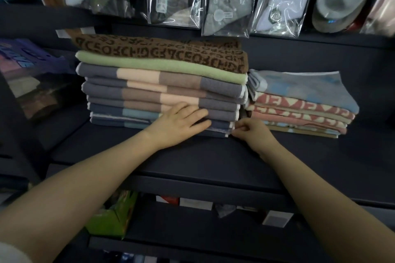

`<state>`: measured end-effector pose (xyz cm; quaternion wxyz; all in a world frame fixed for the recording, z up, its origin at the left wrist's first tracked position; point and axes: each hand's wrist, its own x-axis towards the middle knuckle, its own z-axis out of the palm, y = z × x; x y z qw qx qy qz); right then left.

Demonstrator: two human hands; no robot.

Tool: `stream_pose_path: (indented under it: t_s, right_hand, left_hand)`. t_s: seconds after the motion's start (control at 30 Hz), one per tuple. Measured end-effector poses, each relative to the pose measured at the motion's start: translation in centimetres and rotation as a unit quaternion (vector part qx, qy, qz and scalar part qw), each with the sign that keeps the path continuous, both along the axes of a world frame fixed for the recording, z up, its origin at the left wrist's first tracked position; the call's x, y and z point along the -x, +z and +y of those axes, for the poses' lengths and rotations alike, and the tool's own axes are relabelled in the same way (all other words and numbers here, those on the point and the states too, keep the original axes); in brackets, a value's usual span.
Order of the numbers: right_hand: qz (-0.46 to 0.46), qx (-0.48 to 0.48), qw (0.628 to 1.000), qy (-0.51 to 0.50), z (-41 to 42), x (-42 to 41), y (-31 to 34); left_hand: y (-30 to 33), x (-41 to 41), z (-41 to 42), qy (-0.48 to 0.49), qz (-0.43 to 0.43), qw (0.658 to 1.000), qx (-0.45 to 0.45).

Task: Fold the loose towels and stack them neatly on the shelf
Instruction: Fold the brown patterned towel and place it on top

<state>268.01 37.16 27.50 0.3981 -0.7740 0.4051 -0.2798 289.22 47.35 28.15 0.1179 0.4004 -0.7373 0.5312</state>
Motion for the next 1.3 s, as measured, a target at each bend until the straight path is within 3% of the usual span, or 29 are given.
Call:
stream_pose_path:
  t_s: [0.13, 0.37, 0.57, 0.7, 0.87, 1.07, 1.2, 1.3]
  right_hand:
    - [-0.065, -0.032, 0.997, 0.008, 0.5, -0.2, 0.4]
    - [-0.123, 0.006, 0.992, -0.005, 1.8, -1.4, 0.1]
    - [-0.043, 0.093, 0.994, -0.045, 1.1, -1.2, 0.8]
    - [-0.173, 0.134, 0.973, -0.07, 1.7, -0.8, 1.5]
    - [-0.317, -0.009, 0.94, -0.126, 2.0, -2.4, 2.8]
    - [-0.265, 0.05, 0.959, -0.085, 2.0, -2.7, 3.3]
    - [-0.228, 0.081, 0.967, -0.084, 1.6, -3.0, 3.6]
    - [-0.219, 0.084, 0.969, -0.076, 1.7, -3.1, 4.0]
  left_hand:
    - [1.2, 2.1, -0.6, 0.003, 0.01, 0.999, -0.033]
    - [2.4, 4.7, -1.9, 0.029, 0.046, 0.998, -0.015]
    - [2.6, 4.9, -1.9, 0.014, 0.172, 0.985, -0.026]
    - [3.3, 3.7, -1.1, 0.034, 0.141, 0.988, 0.059]
    - [5.1, 4.3, -1.6, 0.048, 0.09, 0.99, 0.094]
    - [7.1, 6.1, -3.2, 0.044, 0.113, 0.988, 0.091]
    - [8.2, 7.3, -4.3, 0.009, 0.228, 0.972, 0.054]
    - [8.7, 7.9, -5.1, 0.005, 0.255, 0.967, 0.021]
